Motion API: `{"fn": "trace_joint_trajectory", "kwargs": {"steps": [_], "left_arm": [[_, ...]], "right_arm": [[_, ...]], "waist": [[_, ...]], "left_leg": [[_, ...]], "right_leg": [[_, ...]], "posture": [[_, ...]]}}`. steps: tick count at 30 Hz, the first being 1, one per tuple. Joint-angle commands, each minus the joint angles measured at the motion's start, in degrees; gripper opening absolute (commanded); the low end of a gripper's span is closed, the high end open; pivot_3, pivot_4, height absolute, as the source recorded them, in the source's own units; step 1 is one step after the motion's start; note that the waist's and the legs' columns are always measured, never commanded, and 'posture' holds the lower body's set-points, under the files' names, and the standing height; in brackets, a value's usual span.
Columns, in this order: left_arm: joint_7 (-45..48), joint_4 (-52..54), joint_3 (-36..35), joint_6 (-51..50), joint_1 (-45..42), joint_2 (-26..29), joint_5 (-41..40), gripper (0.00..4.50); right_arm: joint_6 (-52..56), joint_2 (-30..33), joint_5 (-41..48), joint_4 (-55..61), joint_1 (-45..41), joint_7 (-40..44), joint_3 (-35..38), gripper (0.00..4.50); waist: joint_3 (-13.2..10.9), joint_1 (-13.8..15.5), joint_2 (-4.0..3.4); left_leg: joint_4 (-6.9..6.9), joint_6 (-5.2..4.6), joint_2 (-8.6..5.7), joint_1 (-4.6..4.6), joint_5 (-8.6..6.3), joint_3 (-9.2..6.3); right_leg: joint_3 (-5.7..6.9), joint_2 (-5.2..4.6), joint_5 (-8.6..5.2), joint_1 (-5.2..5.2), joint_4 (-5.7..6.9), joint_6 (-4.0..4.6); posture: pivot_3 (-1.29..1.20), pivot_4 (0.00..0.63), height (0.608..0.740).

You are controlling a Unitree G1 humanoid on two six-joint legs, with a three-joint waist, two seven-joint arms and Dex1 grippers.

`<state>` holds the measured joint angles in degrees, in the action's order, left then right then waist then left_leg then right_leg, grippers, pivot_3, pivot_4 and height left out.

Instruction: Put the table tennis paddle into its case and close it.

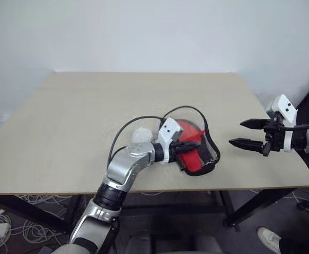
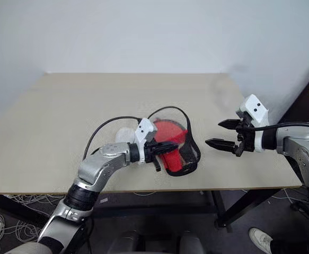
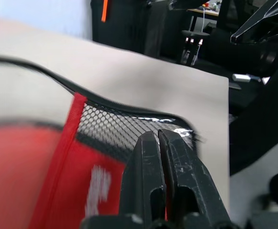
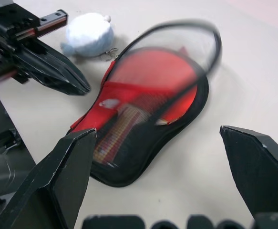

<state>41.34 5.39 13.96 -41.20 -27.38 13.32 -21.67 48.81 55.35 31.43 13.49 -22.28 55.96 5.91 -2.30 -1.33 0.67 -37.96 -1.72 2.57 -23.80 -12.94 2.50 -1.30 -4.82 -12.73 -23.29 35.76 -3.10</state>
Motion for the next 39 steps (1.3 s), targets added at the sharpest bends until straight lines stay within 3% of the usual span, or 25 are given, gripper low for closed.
{"fn": "trace_joint_trajectory", "kwargs": {"steps": [1, 8, 9, 11, 20, 33, 39], "left_arm": [[0.2, 3.9, -4.8, -6.3, 3.4, 2.3, -5.1, 0.02], [-1.1, 3.4, -10.4, -17.2, 7.9, 3.0, -12.4, 0.02], [-1.4, 2.2, -11.2, -18.4, 7.5, 2.5, -13.3, 0.18], [-2.2, -0.2, -12.7, -19.9, 6.5, 1.4, -14.6, 0.61], [-7.3, -6.3, -14.5, -23.5, 3.0, -3.2, -15.3, 3.75], [-13.2, -7.0, -15.7, -28.2, 2.6, -7.3, -15.7, 3.75], [-18.2, -10.3, -17.0, -28.1, 1.0, -12.2, -14.7, 3.75]], "right_arm": [[-0.2, -0.5, 0.8, 2.4, 0.3, -1.4, 2.3, 4.50], [0.4, -2.7, 1.4, 3.6, 0.8, -4.2, 1.8, 4.50], [0.6, -3.2, 1.5, 3.9, 0.7, -4.6, 1.7, 4.50], [0.9, -4.0, 1.7, 4.5, 0.7, -5.4, 1.5, 4.50], [2.6, -5.6, 2.9, 6.7, 1.7, -8.1, 2.1, 4.50], [3.7, -7.0, 3.6, 7.8, 1.5, -10.7, 1.8, 4.50], [4.1, -7.9, 3.8, 8.0, 1.1, -11.8, 1.4, 4.50]], "waist": [[0.0, -0.1, -0.02], [0.0, 0.2, 0.02], [0.0, 0.3, 0.02], [0.0, 0.2, 0.03], [0.0, 0.2, 0.03], [0.0, 0.2, 0.03], [0.0, 0.3, 0.03]], "left_leg": [[-0.01, 0.00, 0.00, 0.00, 0.00, 0.00], [-0.06, 0.00, -0.01, 0.00, 0.00, -0.01], [-0.06, 0.00, -0.02, -0.02, 0.00, -0.01], [-0.05, -0.01, -0.03, -0.01, -0.01, -0.02], [-0.03, -0.01, -0.04, -0.01, -0.01, -0.03], [-0.04, -0.01, -0.04, -0.01, -0.01, -0.03], [-0.06, -0.02, -0.07, -0.01, -0.01, -0.06]], "right_leg": [[0.00, 0.00, 0.00, 0.00, 0.00, 0.00], [0.00, -0.01, 0.00, 0.02, 0.01, -0.01], [0.00, -0.02, 0.00, 0.01, 0.01, -0.01], [0.00, -0.03, -0.02, 0.03, 0.00, -0.03], [0.00, -0.01, -0.02, 0.03, 0.02, -0.03], [0.00, -0.01, -0.01, 0.03, 0.02, -0.02], [0.00, -0.02, -0.02, 0.09, -0.01, -0.03]], "posture": [[0.00, 0.000, 0.740], [0.00, 0.000, 0.740], [0.00, 0.000, 0.740], [0.00, 0.000, 0.740], [0.00, 0.000, 0.740], [0.00, 0.000, 0.740], [0.00, 0.000, 0.740]]}}
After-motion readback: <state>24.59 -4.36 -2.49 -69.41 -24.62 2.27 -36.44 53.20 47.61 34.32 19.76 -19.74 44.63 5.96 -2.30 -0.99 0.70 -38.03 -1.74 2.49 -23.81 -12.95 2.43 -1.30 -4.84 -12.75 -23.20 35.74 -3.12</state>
